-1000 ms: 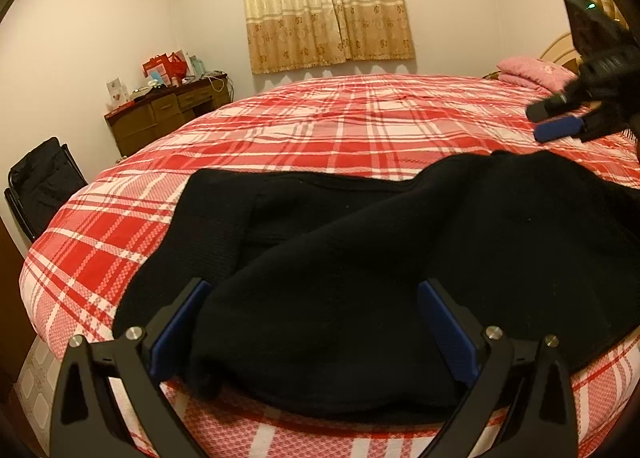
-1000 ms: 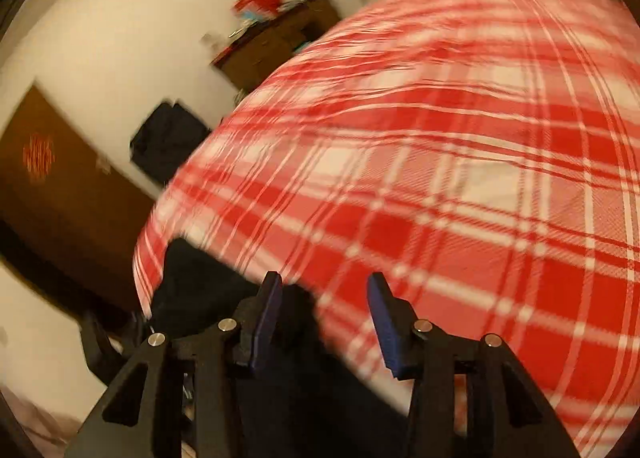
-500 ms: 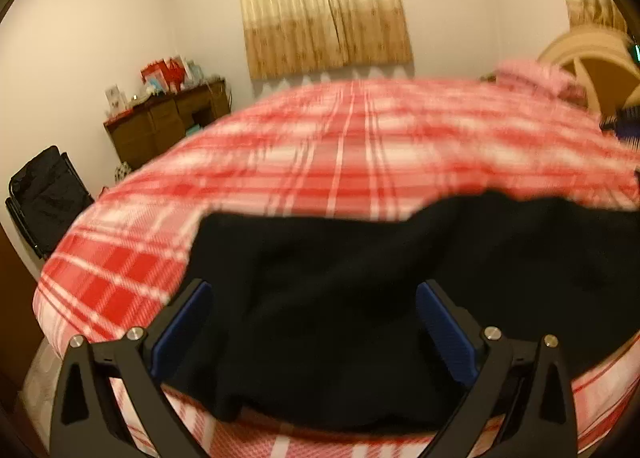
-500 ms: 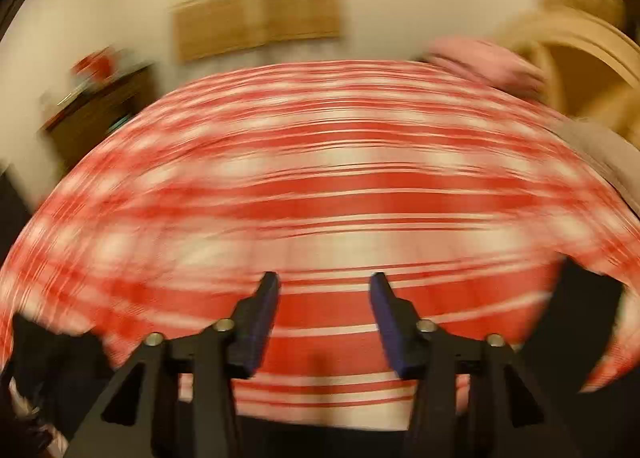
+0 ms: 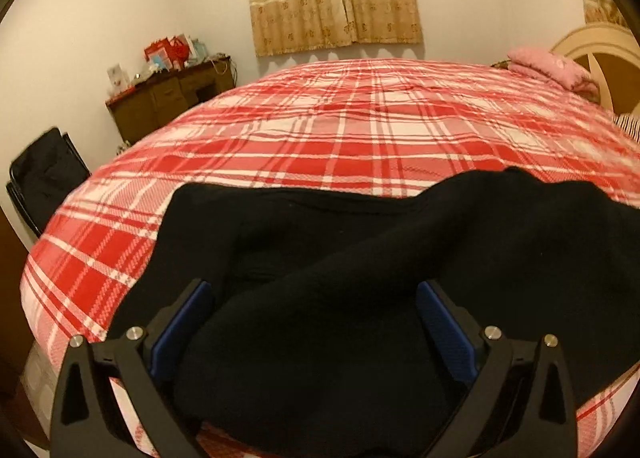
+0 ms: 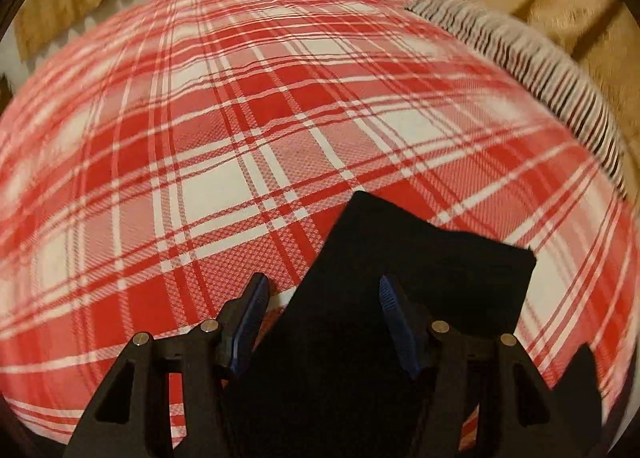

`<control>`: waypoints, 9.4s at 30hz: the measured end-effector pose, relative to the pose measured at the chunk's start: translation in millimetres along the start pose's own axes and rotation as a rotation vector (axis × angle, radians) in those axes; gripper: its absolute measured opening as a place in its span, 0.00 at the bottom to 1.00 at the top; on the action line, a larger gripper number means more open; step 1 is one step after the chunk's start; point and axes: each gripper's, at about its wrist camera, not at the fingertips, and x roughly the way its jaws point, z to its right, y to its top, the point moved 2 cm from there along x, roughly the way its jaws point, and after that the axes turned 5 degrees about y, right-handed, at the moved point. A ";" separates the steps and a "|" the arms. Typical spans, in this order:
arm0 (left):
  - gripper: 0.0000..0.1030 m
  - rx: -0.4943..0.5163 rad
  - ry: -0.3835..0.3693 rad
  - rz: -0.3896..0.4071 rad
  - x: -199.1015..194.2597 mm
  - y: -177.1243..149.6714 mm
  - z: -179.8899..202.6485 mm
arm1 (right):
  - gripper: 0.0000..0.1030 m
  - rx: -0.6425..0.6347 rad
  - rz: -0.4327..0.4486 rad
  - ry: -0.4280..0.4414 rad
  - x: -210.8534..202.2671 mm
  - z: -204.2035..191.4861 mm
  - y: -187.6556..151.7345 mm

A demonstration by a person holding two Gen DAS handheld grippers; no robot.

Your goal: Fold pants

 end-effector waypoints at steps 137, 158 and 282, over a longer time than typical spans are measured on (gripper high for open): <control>1.00 0.120 -0.272 -0.061 -58.7 -20.3 123.3 | 0.13 -0.211 0.309 0.447 -76.8 -34.1 -181.2; 1.00 0.004 0.092 0.047 -24.5 21.4 -36.9 | 0.13 -0.622 0.223 0.888 -153.1 -248.7 -296.6; 0.84 -0.178 0.023 0.017 -38.4 14.6 -54.7 | 0.55 0.255 0.635 0.405 -185.8 130.8 -198.2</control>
